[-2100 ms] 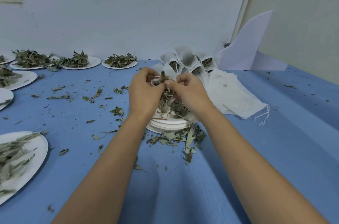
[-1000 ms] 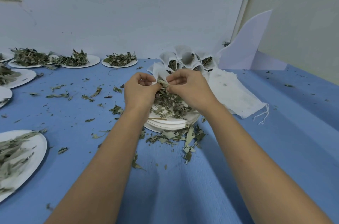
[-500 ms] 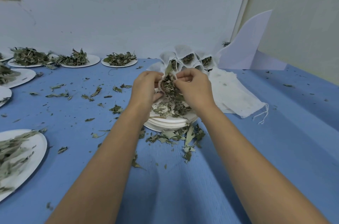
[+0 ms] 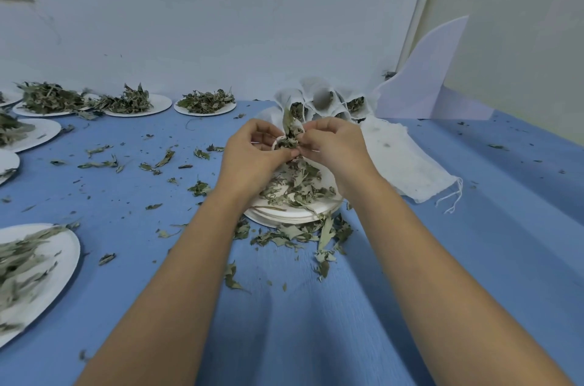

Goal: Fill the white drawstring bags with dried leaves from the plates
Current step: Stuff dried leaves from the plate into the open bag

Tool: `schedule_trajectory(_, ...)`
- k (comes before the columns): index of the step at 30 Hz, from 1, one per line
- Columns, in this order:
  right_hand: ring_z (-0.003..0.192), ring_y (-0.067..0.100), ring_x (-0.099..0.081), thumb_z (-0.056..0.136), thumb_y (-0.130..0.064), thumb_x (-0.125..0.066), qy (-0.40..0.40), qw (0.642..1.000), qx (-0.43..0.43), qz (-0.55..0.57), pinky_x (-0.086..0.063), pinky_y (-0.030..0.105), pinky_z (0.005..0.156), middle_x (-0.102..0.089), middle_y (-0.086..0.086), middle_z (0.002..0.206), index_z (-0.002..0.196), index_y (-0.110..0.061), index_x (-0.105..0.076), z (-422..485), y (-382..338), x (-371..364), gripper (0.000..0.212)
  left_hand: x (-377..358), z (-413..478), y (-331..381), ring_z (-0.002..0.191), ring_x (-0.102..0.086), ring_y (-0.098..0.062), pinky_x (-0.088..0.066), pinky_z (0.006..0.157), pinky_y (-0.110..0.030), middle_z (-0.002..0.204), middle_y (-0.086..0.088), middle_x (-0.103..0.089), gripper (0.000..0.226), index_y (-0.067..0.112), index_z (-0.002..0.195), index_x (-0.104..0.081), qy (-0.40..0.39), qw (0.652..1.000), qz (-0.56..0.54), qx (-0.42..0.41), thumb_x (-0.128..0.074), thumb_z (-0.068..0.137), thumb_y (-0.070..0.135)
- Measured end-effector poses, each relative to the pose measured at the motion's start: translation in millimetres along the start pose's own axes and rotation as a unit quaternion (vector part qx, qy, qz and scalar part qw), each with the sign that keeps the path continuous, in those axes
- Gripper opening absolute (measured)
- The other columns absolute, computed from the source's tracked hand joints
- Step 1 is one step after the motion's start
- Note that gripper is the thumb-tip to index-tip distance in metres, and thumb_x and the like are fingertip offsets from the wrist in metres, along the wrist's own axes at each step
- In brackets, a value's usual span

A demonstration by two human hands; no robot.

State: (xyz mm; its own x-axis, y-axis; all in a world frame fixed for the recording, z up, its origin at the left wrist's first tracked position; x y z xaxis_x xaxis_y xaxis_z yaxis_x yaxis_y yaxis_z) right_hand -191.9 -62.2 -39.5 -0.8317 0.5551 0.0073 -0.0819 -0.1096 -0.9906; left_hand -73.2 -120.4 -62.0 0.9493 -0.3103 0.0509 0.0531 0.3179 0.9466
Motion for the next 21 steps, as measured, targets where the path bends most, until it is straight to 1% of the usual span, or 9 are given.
schedule_trajectory(3,0.071,0.007,-0.056,0.081,-0.004,-0.068,0.003,0.989,0.062,-0.131,-0.051,0.023,0.076,-0.056,-0.006,0.071,0.078,-0.021,-0.064,-1,-2,3,0.017,3,3,-4,0.067,-0.064,-0.012,-0.058,0.063,-0.028,0.079,-0.002,-0.060,0.029,0.018,0.078,-0.060,0.031,0.998,-0.033,0.035,-0.082,0.068,0.001)
schedule_trajectory(6,0.074,0.009,-0.060,0.082,-0.009,-0.071,-0.038,0.981,0.088,-0.166,-0.052,0.027,0.081,-0.062,-0.006,0.070,0.086,-0.020,-0.069,-4,-2,0,0.011,6,6,-7,0.072,-0.060,-0.020,-0.056,0.069,-0.035,0.076,-0.004,-0.059,0.029,0.019,0.077,-0.058,0.072,0.997,0.010,0.036,-0.083,0.068,0.008)
schedule_trajectory(7,0.076,0.010,-0.062,0.082,-0.010,-0.072,-0.050,0.980,0.088,-0.170,-0.052,0.027,0.082,-0.065,-0.004,0.074,0.088,-0.019,-0.071,-4,-2,-1,0.011,6,6,-7,0.071,-0.060,-0.020,-0.055,0.066,-0.034,0.075,-0.004,-0.059,0.029,0.020,0.076,-0.056,0.089,0.995,0.016,0.038,-0.082,0.069,0.009)
schedule_trajectory(9,0.076,0.007,-0.064,0.081,-0.011,-0.073,-0.077,0.980,0.083,-0.165,-0.053,0.024,0.080,-0.069,-0.003,0.077,0.087,-0.019,-0.071,-6,-3,-3,0.010,6,6,-7,0.063,-0.058,-0.016,-0.051,0.056,-0.021,0.071,0.000,-0.057,0.028,0.022,0.074,-0.054,0.124,0.991,0.028,0.035,-0.079,0.071,0.008)
schedule_trajectory(11,0.067,0.000,-0.063,0.081,-0.010,-0.073,-0.117,0.980,0.069,-0.147,-0.052,0.018,0.071,-0.069,-0.005,0.072,0.083,-0.020,-0.071,-8,-3,-4,0.011,7,4,-6,0.054,-0.049,-0.008,-0.038,0.042,-0.009,0.066,0.005,-0.052,0.029,0.024,0.072,-0.051,0.152,0.985,0.077,0.023,-0.072,0.074,0.004)
schedule_trajectory(12,0.062,-0.003,-0.062,0.081,-0.009,-0.073,-0.137,0.979,0.063,-0.139,-0.052,0.015,0.066,-0.068,-0.006,0.070,0.082,-0.020,-0.071,-9,-4,-5,0.011,7,4,-5,0.052,-0.045,-0.007,-0.033,0.038,-0.007,0.064,0.006,-0.049,0.030,0.024,0.070,-0.049,0.163,0.982,0.099,0.018,-0.067,0.075,0.001)
schedule_trajectory(17,0.056,-0.002,-0.058,0.081,-0.005,-0.072,-0.160,0.980,0.054,-0.107,-0.049,0.011,0.061,-0.066,-0.002,0.069,0.084,-0.016,-0.070,-11,-5,-8,0.011,4,1,-5,0.051,-0.037,-0.007,-0.031,0.040,-0.010,0.062,0.005,-0.044,0.034,0.022,0.068,-0.043,0.192,0.974,0.120,0.004,-0.060,0.076,-0.006)
schedule_trajectory(19,0.060,0.001,-0.062,0.083,-0.004,-0.069,-0.128,0.986,0.060,-0.092,-0.052,0.015,0.063,-0.067,-0.003,0.068,0.084,-0.017,-0.068,-9,-4,-6,0.013,1,0,-2,0.052,-0.040,-0.004,-0.033,0.042,-0.008,0.064,0.006,-0.047,0.032,0.024,0.070,-0.045,0.174,0.980,0.099,-0.005,-0.067,0.076,0.001)
schedule_trajectory(21,0.071,0.009,-0.066,0.084,-0.005,-0.067,-0.058,0.988,0.084,-0.116,-0.057,0.026,0.074,-0.065,-0.003,0.071,0.084,-0.019,-0.066,-5,-2,-2,0.015,-1,0,1,0.058,-0.048,-0.003,-0.040,0.048,-0.007,0.070,0.007,-0.052,0.029,0.023,0.075,-0.050,0.130,0.990,0.058,-0.001,-0.074,0.076,0.008)
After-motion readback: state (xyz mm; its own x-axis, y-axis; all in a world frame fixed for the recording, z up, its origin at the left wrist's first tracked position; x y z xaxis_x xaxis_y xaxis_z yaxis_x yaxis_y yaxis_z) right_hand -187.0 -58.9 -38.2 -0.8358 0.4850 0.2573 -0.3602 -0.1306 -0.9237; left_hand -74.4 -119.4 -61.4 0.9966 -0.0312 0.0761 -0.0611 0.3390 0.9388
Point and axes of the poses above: each hand's wrist, its own z-axis towards the middle knuckle, its own x-axis out of the back of the hand, y = z × x, the point moved 2 cm from there along z, towards the middle knuckle
